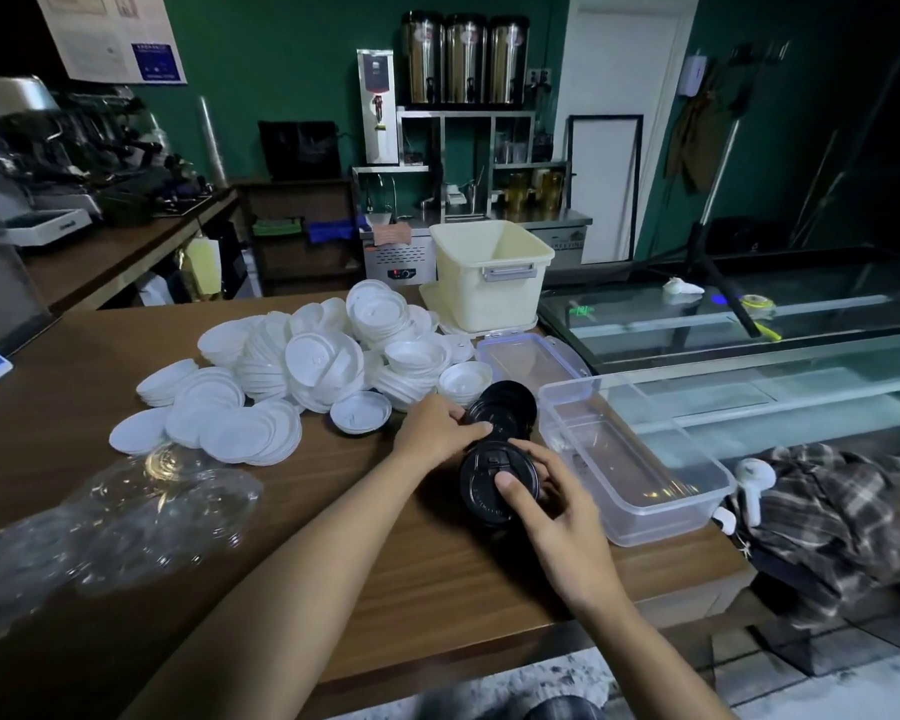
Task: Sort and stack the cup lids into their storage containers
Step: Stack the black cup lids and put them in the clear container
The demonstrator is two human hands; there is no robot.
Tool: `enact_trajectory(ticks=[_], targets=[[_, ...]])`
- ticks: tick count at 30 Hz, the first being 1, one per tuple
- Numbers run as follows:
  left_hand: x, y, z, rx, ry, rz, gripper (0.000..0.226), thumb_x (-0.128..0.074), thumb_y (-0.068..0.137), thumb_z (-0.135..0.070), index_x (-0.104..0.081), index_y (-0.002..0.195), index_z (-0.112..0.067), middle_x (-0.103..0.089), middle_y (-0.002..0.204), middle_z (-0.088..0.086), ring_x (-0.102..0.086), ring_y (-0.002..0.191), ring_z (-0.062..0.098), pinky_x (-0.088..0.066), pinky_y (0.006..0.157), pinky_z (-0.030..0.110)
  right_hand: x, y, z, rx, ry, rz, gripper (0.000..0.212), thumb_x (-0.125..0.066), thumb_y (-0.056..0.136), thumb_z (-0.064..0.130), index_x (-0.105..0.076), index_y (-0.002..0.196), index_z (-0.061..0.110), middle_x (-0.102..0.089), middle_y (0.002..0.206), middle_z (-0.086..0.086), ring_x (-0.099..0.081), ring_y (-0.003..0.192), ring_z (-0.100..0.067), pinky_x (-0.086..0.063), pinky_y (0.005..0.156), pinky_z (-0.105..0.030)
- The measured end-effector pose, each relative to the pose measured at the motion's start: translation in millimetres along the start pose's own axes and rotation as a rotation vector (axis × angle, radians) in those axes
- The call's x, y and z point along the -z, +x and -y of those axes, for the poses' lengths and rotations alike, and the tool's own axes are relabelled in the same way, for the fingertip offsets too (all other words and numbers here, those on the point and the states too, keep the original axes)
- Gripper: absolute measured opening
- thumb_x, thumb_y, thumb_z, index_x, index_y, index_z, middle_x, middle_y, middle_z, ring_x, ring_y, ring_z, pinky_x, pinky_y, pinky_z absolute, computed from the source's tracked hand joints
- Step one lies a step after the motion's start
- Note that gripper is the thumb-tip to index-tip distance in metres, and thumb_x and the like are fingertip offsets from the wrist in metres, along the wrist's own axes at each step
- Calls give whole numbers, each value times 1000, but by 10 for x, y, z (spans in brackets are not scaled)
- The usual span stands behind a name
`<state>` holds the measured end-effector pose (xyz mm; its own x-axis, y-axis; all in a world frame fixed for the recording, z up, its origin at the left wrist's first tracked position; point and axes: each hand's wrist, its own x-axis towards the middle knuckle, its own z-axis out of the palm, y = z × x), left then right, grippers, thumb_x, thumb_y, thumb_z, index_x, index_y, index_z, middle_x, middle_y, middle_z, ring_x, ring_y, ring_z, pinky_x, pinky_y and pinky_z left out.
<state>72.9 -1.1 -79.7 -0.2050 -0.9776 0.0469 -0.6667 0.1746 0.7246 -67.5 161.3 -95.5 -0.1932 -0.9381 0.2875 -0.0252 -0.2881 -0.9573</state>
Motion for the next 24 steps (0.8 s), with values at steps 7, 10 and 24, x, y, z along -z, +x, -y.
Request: enact_trajectory(ticks=[7, 10, 24], targets=[[246, -265, 183, 81, -71, -31, 33, -83, 84, -37, -71, 71, -10, -67, 60, 6, -64, 59, 21, -44, 58, 24, -18, 5, -5, 10, -7, 13, 29, -75, 97, 15, -71, 124, 25, -77, 116, 13, -71, 112, -6, -52, 95, -15], [391, -465, 368, 89, -113, -112, 35, -82, 85, -39, -75, 106, -11, -73, 81, 19, -72, 77, 25, -46, 66, 23, -26, 14, -10, 6, -25, 18, 28, -76, 96, 18, -71, 122, 27, -77, 117, 13, -70, 113, -7, -53, 100, -21], [565, -992, 845, -85, -47, -672, 42, -67, 96, -20, -48, 59, -15, -32, 46, -4, -28, 49, 15, -33, 53, 39, -553, 463, -25, -58, -81, 87, 23, -80, 94, 27, -74, 115, 35, -78, 112, 12, -72, 109, -6, -53, 107, -33]])
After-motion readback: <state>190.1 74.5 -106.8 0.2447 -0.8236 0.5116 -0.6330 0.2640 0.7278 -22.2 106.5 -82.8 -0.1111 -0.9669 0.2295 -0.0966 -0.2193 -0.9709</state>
